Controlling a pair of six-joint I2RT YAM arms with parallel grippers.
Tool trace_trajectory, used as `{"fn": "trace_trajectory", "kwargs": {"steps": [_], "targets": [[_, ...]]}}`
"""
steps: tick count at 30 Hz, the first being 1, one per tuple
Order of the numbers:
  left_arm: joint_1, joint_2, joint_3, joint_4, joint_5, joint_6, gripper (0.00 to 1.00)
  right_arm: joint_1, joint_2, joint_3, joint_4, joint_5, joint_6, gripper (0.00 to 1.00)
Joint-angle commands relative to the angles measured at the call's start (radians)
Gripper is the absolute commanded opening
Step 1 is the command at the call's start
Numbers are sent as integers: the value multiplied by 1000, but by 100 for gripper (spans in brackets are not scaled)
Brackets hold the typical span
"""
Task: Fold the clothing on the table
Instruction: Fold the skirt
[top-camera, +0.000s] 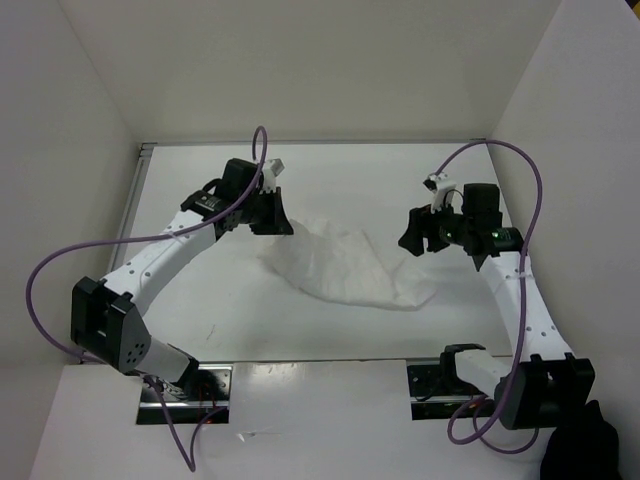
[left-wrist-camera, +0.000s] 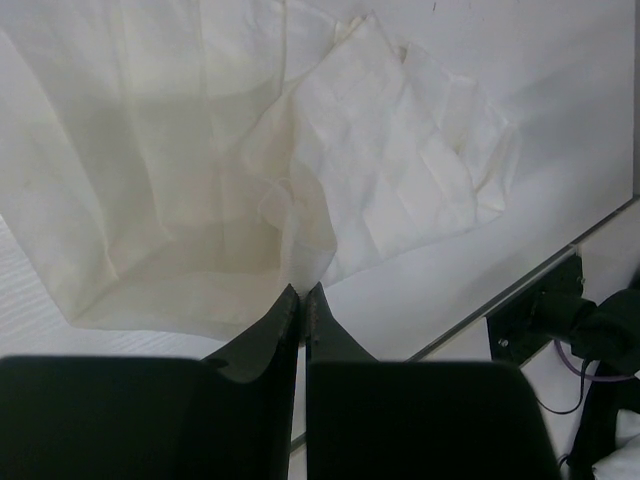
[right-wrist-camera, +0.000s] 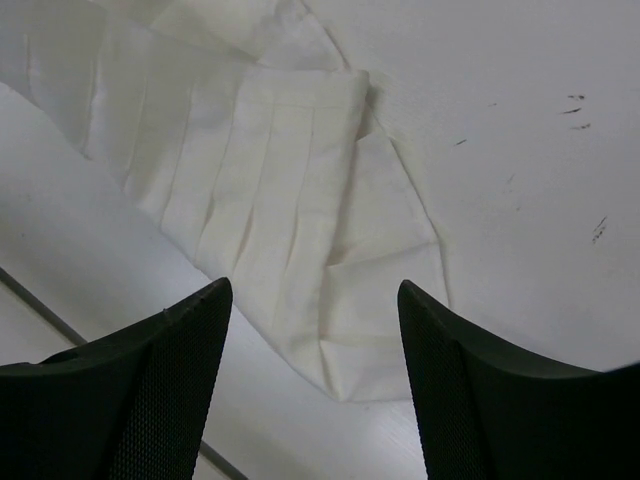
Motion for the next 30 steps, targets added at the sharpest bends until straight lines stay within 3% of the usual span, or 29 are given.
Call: {"fn": "trace_trajectory", "kwargs": {"steps": [1, 3, 5, 6, 7, 9, 13, 16, 19, 22, 30], "targets": [[4, 28, -3, 44, 21, 18, 5, -6, 44, 40, -2, -21, -149, 72], [4, 37, -3, 44, 21, 18, 5, -6, 163, 50, -12, -59, -172, 72], [4, 37, -14, 54, 21, 18, 5, 6, 293, 101, -31, -69, -158, 65], [-5, 37, -14, 54, 21, 18, 5, 34, 452, 138, -52, -82, -158, 57], [-5, 47, -14, 54, 21, 18, 5, 45, 529, 225, -99, -96, -146, 37], [-5, 47, -14, 54, 9, 18, 5, 74, 667, 308, -114, -137, -106, 37], [-5, 56, -14, 54, -13, 9, 5, 185, 691, 331, 35, -29, -23, 43], [-5, 56, -23, 54, -13, -2, 5, 221, 789, 400, 35, -18, -3, 43], [-5, 67, -23, 63, -13, -11, 5, 221, 817, 426, 60, -18, 19, 47], [-5, 67, -33, 63, -22, -11, 5, 239, 840, 451, 72, 6, 39, 56], [-5, 76, -42, 63, -22, -20, 5, 240, 924, 509, 98, 59, 67, 65]]}}
